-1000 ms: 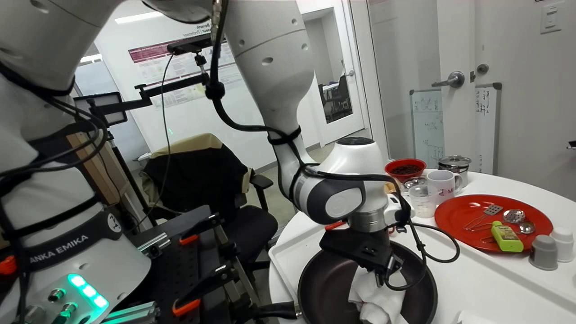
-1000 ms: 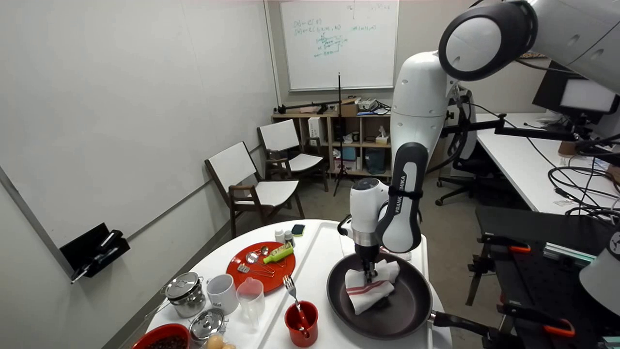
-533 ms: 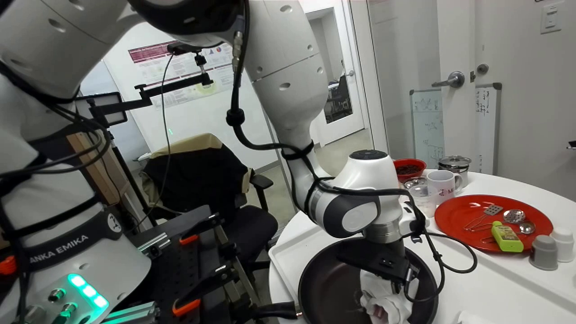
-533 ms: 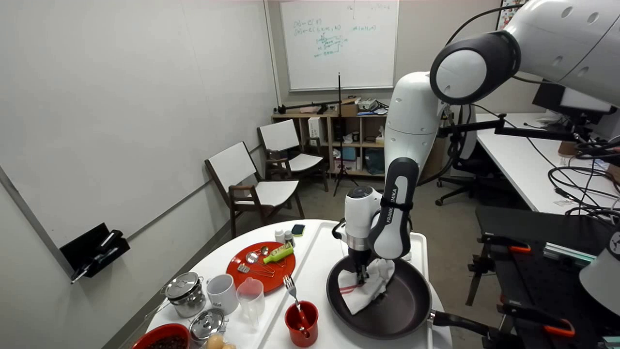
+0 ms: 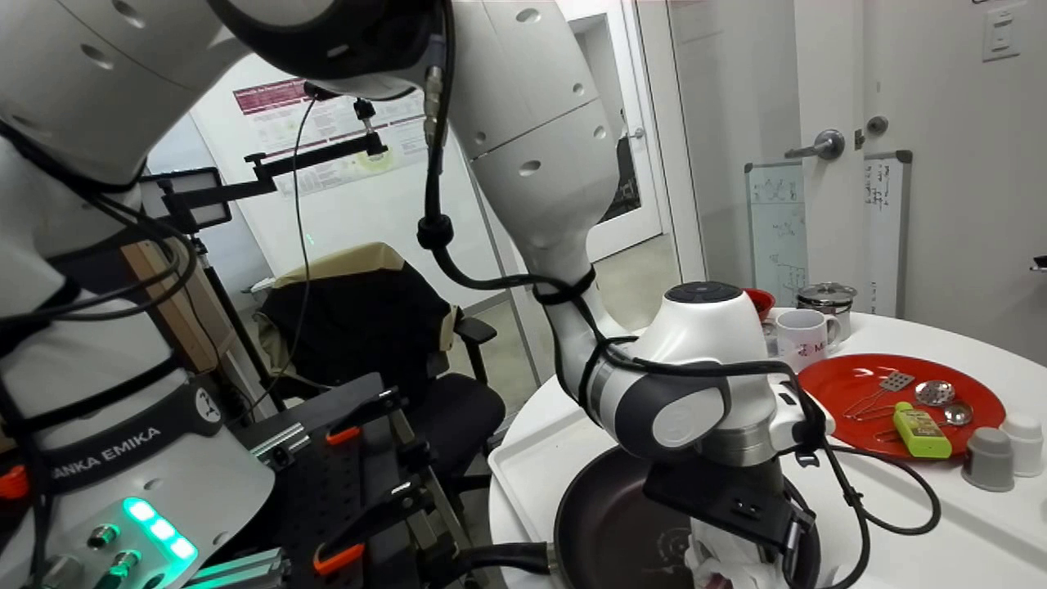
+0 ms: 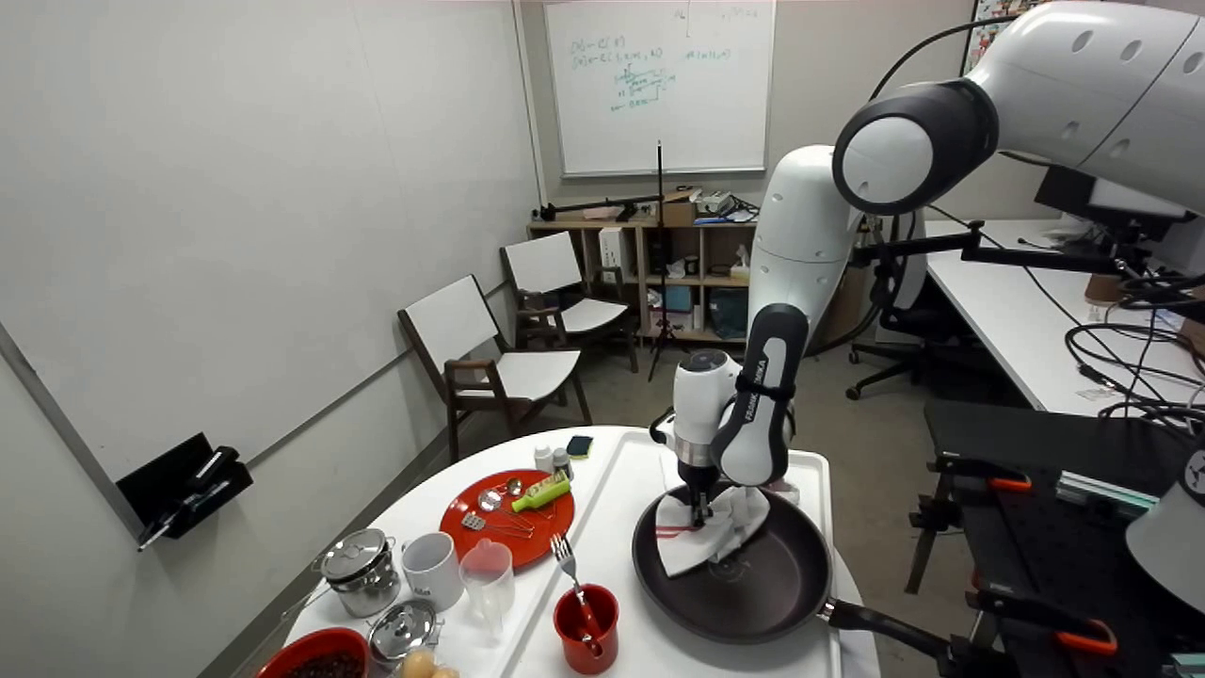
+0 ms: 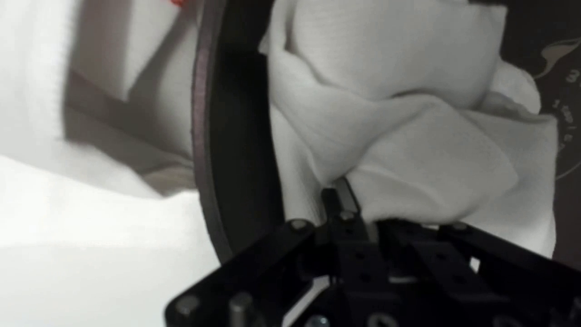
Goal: Use the right white towel farthest from you to wipe the pan
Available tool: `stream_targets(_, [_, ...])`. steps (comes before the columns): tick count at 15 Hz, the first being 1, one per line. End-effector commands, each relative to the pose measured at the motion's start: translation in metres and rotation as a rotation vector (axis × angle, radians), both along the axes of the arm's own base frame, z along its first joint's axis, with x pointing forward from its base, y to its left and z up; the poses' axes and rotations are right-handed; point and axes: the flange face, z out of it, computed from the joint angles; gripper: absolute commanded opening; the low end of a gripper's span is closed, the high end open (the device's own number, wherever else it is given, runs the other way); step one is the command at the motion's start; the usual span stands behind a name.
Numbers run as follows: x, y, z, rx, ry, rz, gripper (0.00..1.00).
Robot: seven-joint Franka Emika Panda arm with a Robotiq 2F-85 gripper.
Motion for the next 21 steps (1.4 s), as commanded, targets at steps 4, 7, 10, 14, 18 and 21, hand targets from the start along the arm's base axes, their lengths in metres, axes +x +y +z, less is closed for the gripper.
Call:
stream_targets(4, [-0.033,-0.035,-0.031,-0.062,0.041,-0.018,0.02])
stream_targets(7, [-0.042,-0.025,-0.036,-0.054,0.061,0.022,0.02])
stream_targets(10, [-0.06,-0.004,-0.043,-0.06,0.071,0.133,0.02])
stream_targets(14, [-0.083,0.026,-0.03,-0.048,-0.025,0.332,0.02])
stream_targets(18, [-0.093,0.069,-0.02,0.008,-0.093,0.508,0.02])
stream_targets(21, [-0.093,0.097,-0.016,0.03,-0.08,0.624,0.02])
